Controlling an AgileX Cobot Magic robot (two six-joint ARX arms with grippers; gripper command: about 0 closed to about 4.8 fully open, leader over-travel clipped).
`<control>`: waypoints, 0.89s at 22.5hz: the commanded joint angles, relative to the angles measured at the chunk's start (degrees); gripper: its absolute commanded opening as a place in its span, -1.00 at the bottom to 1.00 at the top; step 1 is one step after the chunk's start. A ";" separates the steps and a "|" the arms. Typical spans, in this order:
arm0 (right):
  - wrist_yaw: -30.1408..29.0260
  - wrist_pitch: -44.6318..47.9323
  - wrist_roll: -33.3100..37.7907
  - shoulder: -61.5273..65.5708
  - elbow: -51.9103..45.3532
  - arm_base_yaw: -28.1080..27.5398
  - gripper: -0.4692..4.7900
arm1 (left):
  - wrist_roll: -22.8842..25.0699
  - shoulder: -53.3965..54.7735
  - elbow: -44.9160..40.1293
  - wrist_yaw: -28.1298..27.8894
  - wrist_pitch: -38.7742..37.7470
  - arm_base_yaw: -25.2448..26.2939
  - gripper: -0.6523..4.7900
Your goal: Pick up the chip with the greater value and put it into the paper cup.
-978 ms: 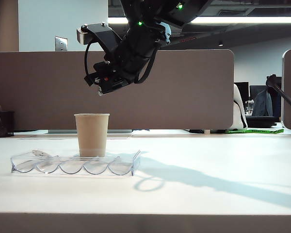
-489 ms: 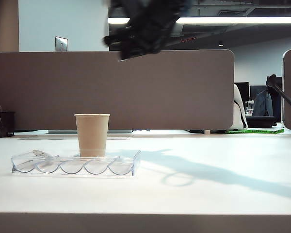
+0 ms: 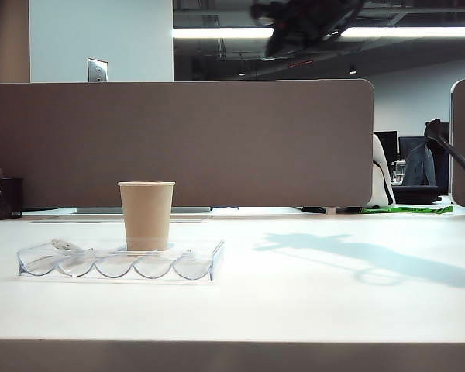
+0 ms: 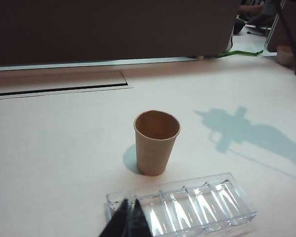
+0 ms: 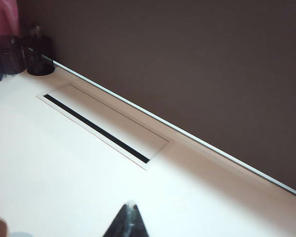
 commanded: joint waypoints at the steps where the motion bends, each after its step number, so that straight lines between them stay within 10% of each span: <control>1: -2.51 0.17 -0.11 -4.55 -2.78 -2.51 -0.84 | -2.97 -2.01 0.11 -0.68 0.81 0.02 -0.78; 20: -2.49 15.98 3.45 -42.95 -48.57 -22.03 -0.84 | -8.61 -15.17 -2.71 -6.19 -0.81 0.00 -0.78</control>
